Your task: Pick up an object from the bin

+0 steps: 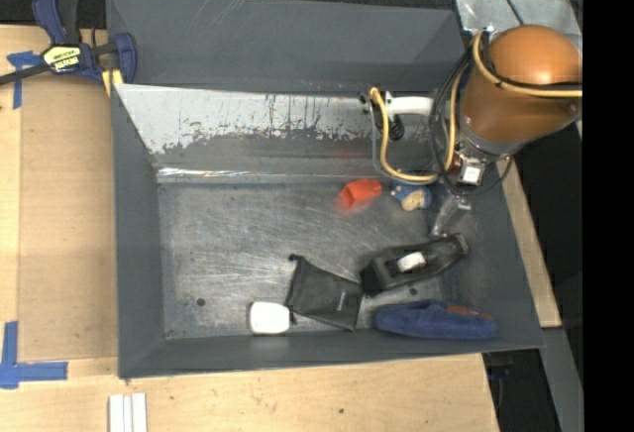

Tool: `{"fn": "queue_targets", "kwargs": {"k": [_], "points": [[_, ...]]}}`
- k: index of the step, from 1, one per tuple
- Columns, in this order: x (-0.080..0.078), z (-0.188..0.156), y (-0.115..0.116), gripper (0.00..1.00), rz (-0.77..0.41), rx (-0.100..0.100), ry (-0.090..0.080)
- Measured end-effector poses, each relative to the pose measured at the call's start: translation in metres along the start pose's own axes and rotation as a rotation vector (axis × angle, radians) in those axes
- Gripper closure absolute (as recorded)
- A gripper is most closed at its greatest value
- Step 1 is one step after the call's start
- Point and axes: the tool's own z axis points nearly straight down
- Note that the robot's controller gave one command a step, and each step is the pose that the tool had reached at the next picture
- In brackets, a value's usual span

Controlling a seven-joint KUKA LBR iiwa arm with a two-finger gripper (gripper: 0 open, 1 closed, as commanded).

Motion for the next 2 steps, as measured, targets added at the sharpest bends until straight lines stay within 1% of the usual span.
{"fn": "queue_targets", "kwargs": {"k": [1, 2], "points": [[-0.0317, 0.0296, -0.0464, 0.00, -0.040, -0.005, 0.003], [-0.0320, 0.0282, -0.0446, 1.00, -0.031, -0.006, -0.005]]}}
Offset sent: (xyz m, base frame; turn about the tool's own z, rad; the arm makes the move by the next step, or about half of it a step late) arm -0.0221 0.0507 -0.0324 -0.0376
